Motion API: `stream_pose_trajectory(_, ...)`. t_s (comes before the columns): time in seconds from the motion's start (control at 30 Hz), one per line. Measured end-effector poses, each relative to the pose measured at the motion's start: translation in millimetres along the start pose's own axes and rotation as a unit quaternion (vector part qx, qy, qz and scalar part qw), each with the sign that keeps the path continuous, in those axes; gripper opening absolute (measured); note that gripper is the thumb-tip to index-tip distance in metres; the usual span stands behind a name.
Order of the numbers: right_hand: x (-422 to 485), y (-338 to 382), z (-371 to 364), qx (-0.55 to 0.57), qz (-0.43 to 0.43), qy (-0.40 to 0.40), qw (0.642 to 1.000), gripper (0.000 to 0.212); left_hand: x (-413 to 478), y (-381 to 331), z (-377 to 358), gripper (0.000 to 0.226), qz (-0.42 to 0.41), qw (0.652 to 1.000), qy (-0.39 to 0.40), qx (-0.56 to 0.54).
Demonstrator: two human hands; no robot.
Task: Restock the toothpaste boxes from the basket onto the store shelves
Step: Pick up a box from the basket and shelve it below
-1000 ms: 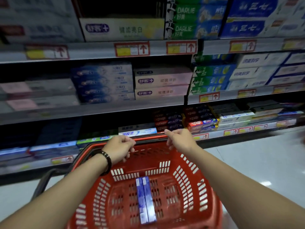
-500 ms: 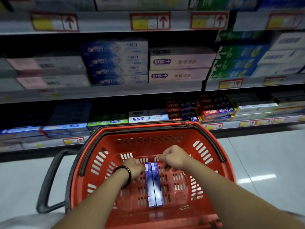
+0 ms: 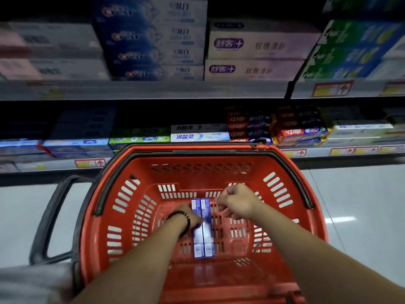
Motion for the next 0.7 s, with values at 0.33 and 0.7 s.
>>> stream_pose_trajectory(0.33, -3, -1, 6, 0.011, -0.01, -0.003, 1.0, 0.013, 17, 5, -22, 0.067, 0.039, 0.999, -0.003, -0.005)
stream_pose_trajectory(0.7, -10, 3, 11, 0.022, -0.03, -0.005, 0.999, 0.014, 53, 19, -39, 0.064, 0.003, 1.0, 0.002, 0.02)
Point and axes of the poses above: each hand's wrist, its own x-axis towards the middle knuckle, its own z-axis out of the back of the hand, y = z × x, the point moved 9 cm from there along x, towards the middle knuckle, and after that the axes turned 10 degrees about x, right-handed, at the moved point
